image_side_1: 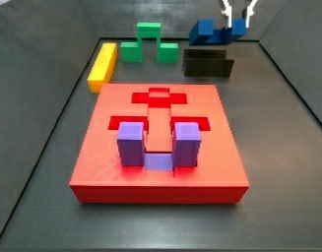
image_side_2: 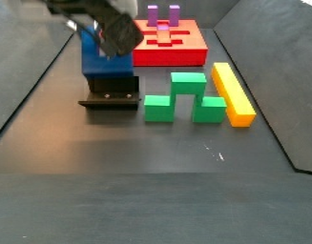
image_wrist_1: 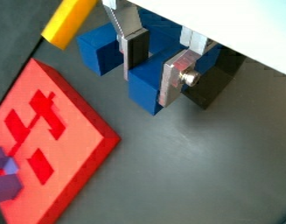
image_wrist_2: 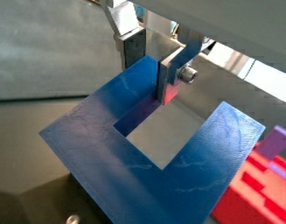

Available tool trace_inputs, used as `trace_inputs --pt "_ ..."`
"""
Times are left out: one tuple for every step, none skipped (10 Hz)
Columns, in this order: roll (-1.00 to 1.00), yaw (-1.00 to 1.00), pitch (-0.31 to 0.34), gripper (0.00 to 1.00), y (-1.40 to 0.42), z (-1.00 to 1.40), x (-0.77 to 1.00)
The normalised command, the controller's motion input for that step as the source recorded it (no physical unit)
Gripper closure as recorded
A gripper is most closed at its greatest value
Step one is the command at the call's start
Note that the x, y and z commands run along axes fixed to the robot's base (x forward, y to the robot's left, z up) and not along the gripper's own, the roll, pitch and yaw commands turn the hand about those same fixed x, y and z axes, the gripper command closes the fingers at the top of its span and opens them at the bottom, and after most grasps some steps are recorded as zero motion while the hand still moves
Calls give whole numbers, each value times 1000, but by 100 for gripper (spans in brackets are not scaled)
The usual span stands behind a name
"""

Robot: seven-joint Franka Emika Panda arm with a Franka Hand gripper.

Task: Pick up the blue object. Move up. Place the blue object on the fixture. Regrasp the blue object. Move to above the board. Insert the blue object.
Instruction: Place the blue object on the fixture.

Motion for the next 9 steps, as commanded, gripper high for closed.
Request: trace_inputs --pt "0 0 206 100 183 -466 246" --pt "0 0 206 100 194 -340 354" --pt "0 0 197 100 251 -331 297" --pt "-160 0 171 100 303 -271 209" --pt "-440 0 49 100 351 -120 0" --pt "-577 -26 0 100 189 -11 0" --pt "-503 -97 -57 100 0 -6 0" --pt "-426 -129 -71 100 0 -100 -6" --pt "-237 -131 -23 100 0 -129 0"
